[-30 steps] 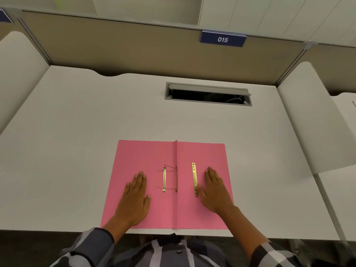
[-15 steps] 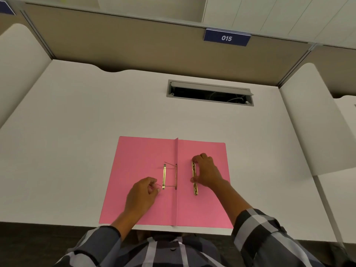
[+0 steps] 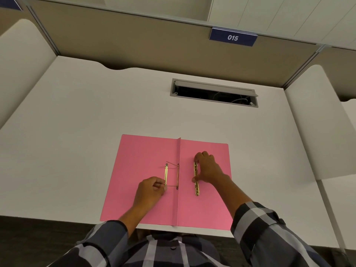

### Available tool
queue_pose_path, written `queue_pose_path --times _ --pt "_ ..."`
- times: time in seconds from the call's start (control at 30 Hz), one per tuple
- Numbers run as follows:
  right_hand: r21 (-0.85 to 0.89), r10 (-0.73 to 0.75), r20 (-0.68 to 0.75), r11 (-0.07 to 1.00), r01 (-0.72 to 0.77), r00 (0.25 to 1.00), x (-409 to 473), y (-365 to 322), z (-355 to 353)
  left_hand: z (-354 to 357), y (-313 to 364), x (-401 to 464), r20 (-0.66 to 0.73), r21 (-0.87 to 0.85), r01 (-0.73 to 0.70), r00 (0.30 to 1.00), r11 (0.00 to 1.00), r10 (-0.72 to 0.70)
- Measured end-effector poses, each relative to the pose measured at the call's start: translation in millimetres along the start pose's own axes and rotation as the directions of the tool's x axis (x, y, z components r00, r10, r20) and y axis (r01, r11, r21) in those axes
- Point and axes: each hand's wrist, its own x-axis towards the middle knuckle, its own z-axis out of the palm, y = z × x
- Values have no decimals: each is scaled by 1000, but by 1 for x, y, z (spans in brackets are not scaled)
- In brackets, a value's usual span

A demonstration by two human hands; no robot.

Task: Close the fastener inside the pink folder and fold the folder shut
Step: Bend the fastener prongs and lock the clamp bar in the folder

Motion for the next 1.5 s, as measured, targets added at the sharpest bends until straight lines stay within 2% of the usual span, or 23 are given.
queue_pose_path --times 0.23,0.47,0.53,0.63,0.73,0.9,1.13,1.27,1.5 --pt "64 -2 -5 998 3 1000 1 0 -3 5 5 -1 35 -149 41 999 988 -36" --pt "353 40 -52 936 -19 998 -7 2 5 6 13 -3 102 -257 90 993 962 -66" --pt "449 39 -92 893 7 995 -10 -2 4 6 15 -3 128 -268 96 990 959 -64" --pt "641 52 -129 767 43 990 -16 -14 -4 7 18 -3 173 -277 123 982 953 -76" --pt "737 13 -124 670 83 992 -19 -32 -8 8 19 -5 202 -289 133 976 948 -76" --pt "766 -38 -94 636 96 995 -21 -53 -4 11 21 -5 203 -316 97 979 944 -33" --pt "738 -37 -85 669 88 996 -20 -57 7 10 25 -6 239 -397 103 971 912 -6" --pt "724 -20 -94 685 82 995 -19 -58 10 10 24 -5 233 -366 70 972 928 19" --pt "703 5 -143 704 98 990 -21 -62 11 8 23 -5 248 -424 99 969 900 10"
